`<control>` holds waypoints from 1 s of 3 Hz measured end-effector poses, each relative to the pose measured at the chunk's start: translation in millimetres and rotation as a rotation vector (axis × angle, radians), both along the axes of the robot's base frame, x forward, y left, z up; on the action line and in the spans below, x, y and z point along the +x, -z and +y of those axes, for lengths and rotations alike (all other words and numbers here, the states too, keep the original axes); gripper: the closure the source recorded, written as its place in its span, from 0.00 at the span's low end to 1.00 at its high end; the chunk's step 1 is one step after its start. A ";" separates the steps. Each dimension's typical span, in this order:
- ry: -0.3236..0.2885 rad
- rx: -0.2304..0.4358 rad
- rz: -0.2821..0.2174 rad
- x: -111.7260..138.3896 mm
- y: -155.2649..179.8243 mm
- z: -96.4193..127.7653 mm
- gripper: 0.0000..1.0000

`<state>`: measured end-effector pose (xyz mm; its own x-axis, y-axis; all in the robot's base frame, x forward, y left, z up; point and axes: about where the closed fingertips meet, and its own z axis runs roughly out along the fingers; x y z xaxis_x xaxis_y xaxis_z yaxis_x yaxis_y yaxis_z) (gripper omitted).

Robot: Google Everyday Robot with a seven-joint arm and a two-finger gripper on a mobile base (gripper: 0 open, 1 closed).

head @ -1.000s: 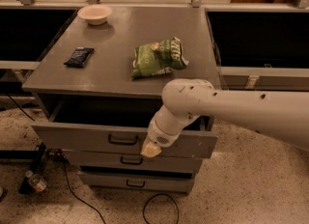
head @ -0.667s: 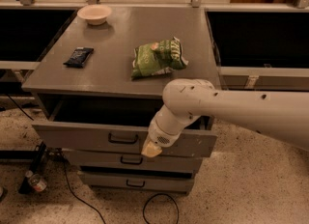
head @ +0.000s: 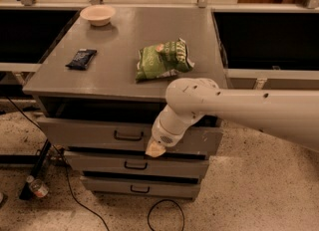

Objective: Close top drawer

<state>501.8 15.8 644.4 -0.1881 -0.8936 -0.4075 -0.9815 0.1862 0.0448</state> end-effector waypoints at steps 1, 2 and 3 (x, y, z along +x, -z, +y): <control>0.012 -0.002 -0.007 23.0 -1.2 4.3 1.00; 0.013 -0.002 -0.014 34.9 -2.5 8.9 1.00; 0.016 -0.001 -0.019 33.7 -3.4 9.3 1.00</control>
Offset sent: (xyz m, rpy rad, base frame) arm 0.0587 0.0151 0.0061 -0.0011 -0.0275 -0.0196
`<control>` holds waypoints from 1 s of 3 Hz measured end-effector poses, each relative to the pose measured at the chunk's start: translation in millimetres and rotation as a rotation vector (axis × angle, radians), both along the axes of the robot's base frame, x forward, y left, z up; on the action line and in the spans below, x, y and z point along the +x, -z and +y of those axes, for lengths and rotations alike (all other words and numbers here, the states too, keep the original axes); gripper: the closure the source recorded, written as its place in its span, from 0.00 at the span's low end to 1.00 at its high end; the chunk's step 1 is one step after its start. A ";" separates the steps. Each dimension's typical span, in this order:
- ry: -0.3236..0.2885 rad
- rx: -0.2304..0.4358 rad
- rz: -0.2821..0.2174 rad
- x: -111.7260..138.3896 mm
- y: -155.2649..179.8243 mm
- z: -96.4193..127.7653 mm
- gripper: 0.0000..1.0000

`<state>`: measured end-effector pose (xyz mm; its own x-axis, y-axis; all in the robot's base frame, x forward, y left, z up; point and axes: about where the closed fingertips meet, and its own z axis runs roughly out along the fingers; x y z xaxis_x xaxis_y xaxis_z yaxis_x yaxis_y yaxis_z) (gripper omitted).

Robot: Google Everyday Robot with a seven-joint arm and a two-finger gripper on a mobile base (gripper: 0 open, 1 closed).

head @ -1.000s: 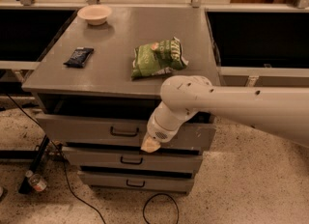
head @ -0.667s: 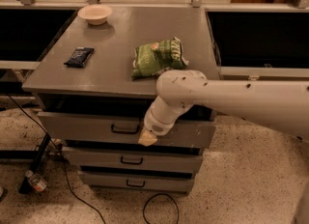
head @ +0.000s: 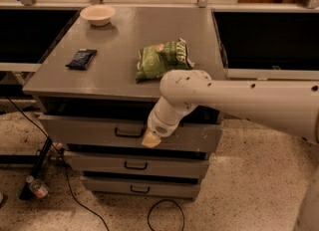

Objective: Close top drawer

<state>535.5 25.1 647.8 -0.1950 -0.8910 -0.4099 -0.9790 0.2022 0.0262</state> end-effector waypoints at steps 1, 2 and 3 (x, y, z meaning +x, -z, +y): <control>0.000 0.000 0.000 0.0 0.0 0.0 1.00; -0.007 -0.003 0.016 -5.7 2.5 -2.2 1.00; 0.004 0.005 0.040 -28.7 5.4 -17.0 1.00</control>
Offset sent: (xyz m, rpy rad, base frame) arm -0.0121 -0.0064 -0.0044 -0.0062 0.0362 0.0115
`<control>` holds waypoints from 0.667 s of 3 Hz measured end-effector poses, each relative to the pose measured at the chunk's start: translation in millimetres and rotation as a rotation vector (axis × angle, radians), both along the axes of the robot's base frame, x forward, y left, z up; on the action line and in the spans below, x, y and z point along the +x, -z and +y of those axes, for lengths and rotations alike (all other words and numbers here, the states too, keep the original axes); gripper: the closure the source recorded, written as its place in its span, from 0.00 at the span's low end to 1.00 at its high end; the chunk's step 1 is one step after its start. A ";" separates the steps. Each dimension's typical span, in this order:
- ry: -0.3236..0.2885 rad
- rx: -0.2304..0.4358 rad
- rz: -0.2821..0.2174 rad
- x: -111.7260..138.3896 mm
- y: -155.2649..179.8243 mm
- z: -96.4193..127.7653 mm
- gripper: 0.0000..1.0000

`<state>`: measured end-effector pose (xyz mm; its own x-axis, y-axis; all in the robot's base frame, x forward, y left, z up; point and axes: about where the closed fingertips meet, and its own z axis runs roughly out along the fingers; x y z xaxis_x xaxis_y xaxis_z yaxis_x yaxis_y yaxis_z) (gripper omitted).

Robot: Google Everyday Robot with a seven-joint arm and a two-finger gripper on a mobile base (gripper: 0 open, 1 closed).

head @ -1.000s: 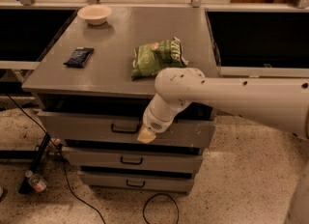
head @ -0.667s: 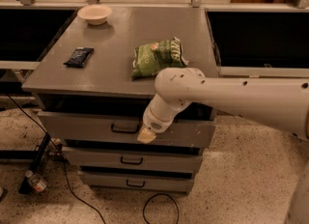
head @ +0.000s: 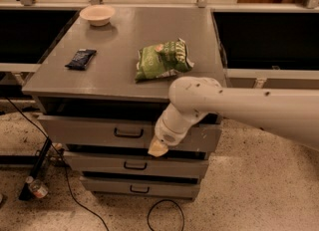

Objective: Close top drawer

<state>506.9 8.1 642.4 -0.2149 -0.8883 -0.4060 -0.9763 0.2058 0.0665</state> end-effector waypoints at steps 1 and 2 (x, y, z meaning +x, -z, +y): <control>0.055 0.034 0.024 -45.2 2.7 -34.0 1.00; 0.128 0.063 0.039 -78.7 6.9 -65.9 1.00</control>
Offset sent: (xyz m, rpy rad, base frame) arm -0.1178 -0.1060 -0.0128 0.0998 0.0587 -0.2206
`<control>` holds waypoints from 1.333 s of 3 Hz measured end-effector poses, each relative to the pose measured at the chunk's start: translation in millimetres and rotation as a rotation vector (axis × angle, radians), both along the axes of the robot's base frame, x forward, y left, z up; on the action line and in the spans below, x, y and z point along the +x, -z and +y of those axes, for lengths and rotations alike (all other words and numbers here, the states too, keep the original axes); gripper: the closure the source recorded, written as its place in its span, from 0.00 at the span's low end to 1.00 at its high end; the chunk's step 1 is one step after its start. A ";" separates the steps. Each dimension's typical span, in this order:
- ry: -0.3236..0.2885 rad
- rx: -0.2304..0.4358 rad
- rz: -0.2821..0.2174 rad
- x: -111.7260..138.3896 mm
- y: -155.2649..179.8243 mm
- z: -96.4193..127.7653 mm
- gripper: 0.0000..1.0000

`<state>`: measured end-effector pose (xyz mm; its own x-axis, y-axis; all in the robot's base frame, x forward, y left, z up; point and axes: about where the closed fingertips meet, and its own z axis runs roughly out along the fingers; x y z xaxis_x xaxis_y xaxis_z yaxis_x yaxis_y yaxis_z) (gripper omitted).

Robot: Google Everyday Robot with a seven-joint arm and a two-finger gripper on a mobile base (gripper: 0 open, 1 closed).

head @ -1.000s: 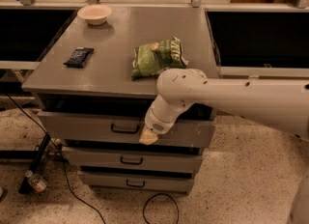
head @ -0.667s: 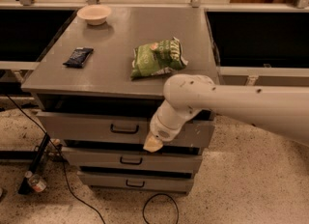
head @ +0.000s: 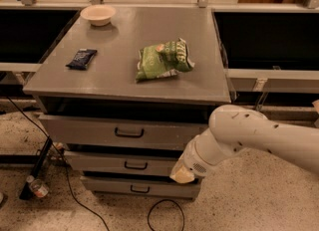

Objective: Close top drawer

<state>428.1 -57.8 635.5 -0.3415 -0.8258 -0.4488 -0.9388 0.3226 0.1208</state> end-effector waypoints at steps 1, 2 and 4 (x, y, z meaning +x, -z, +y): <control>0.017 0.001 0.004 -3.6 0.8 -7.4 1.00; 0.017 0.001 0.004 -3.6 0.8 -7.4 0.81; 0.017 0.001 0.004 -3.6 0.8 -7.4 0.26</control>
Offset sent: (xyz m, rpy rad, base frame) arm -0.0036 -0.0074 -0.0009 0.0014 0.0043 -0.0172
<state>424.6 -65.2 634.7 -0.3575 -0.8192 -0.4485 -0.9326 0.3385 0.1252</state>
